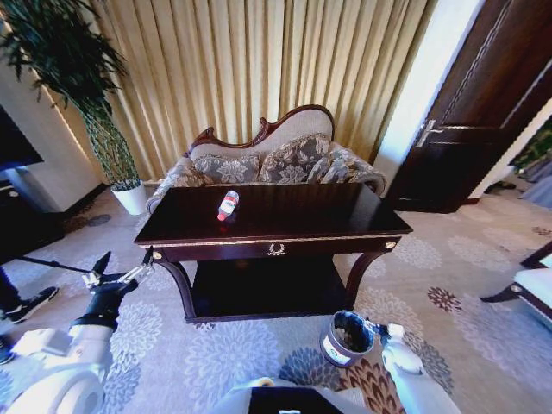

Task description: Move to the front of the table and place the trash on the table into the trash bin.

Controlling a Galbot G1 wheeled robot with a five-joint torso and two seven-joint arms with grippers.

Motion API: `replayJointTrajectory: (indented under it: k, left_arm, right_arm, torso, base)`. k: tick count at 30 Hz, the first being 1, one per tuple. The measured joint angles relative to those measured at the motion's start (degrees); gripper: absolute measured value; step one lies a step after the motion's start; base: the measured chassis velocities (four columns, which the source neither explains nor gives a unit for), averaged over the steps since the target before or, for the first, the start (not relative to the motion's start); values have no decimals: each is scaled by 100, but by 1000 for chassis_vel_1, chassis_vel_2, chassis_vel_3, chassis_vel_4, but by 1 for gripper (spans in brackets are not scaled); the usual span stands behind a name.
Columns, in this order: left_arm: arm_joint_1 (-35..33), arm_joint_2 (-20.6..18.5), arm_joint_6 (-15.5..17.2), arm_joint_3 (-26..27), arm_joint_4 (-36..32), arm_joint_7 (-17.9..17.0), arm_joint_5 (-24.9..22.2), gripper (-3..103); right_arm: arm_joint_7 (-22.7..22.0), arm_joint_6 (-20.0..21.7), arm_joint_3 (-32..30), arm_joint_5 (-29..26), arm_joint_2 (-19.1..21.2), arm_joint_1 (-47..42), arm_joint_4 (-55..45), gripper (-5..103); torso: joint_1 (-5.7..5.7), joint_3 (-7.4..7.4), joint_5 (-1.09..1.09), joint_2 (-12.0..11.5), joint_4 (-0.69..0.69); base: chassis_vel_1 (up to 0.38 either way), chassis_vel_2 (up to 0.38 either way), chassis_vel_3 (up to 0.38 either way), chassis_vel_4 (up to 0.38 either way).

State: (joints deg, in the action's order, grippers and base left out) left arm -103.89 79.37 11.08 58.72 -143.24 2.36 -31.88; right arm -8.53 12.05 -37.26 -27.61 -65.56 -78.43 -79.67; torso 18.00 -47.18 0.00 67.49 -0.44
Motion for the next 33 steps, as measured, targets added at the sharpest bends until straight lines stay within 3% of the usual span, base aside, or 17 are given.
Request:
replayJointTrajectory:
  k: [3,5,7,15,19,33]
  left_arm:
    - [1,12,5,-3,0,0,-2,100]
    - [1,12,5,-3,0,0,-2,100]
    - [-17,22,6,-2,0,-1,-10,100]
    - [26,11,19,-34,0,2,-17,100]
    - [30,12,31,-52,1,7,-3,100]
    - [87,-6,102,-141,0,11,24,100]
  right_arm:
    - [144,66,-338,-367,-22,-267,-1224,100]
    - [144,66,-338,-367,-22,-267,-1224,100]
    - [223,56,-607,-455,-126,-754,-2339,100]
    - [234,-48,-672,206,-534,-1426,-4544,100]
    - [139,272,-441,511,-694,-1382,-5609,100]
    - [121,477,-299,630,-623,-1385,-5967,100]
  torso:
    - [0,0,-1,0,4]
    - [0,0,-1,0,4]
    - [0,0,0,0,-1]
    - [-1,1,-3,1,0]
    - [0,1,-1,1,2]
    - [-1,1,0,1,1]
  base:
    - [0,0,0,0]
    - [0,0,0,0]
    - [0,0,0,0]
    - [0,0,0,0]
    - [0,0,0,0]
    - [-3,4,3,-3]
